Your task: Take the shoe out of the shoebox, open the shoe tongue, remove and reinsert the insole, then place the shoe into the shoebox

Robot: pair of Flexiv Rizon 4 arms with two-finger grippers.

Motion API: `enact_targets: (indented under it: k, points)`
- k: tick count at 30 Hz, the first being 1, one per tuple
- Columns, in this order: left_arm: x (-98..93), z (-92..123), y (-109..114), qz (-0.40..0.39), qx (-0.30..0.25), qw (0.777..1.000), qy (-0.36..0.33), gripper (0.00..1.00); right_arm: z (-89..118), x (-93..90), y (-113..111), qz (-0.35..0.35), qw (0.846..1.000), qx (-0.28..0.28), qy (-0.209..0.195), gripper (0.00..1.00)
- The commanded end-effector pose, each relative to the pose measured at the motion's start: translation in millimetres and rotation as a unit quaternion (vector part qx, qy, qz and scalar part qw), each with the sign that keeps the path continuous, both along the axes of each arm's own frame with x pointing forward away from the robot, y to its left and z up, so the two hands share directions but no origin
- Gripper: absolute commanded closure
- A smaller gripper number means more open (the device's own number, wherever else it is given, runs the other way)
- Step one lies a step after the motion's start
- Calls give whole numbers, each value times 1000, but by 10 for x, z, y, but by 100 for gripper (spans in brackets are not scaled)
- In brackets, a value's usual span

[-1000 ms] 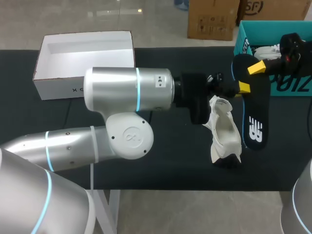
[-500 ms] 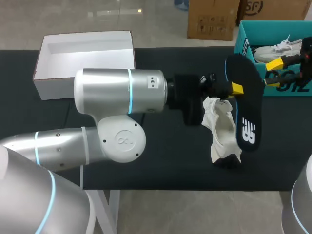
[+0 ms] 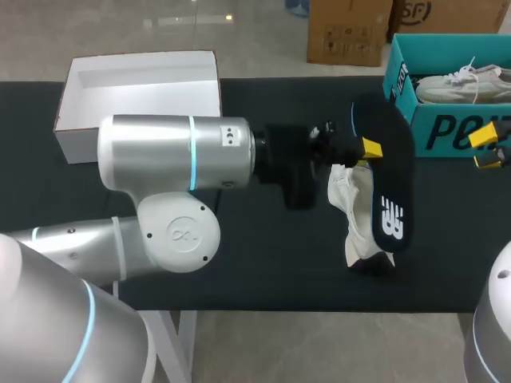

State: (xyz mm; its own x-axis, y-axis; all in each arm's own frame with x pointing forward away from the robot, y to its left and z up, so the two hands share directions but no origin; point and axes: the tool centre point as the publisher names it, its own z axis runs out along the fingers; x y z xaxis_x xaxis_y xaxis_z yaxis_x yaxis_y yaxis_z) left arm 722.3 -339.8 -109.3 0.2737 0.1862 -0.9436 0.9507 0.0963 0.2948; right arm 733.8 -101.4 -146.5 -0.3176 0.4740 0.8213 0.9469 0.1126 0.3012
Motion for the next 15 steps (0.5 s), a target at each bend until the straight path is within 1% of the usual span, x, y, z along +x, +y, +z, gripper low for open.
enact_targets:
  k: [1, 8, 9, 12, 14, 15]
  points:
    - [-29, 59, 107, -3, 7, 1000, 9, 100, 22, 11, 4, -1, 1000, -10, 1, 0]
    - [-81, 123, 188, -14, 21, 999, 28, 100, 22, 11, 4, -1, 1000, -10, 1, 0]
    - [-89, 130, 200, -16, 21, 999, 31, 100, 32, 5, -5, 2, 1000, -21, -10, 0]
    - [-106, 134, 227, -23, 24, 999, 40, 100, 76, -48, -54, 39, 995, -61, -69, 0]
    - [-114, 128, 241, -26, 27, 998, 49, 100, 106, -109, -83, 74, 987, -79, -115, 0]
    - [-116, 125, 245, -29, 26, 998, 52, 100, 117, -139, -102, 81, 984, -93, -128, 0]
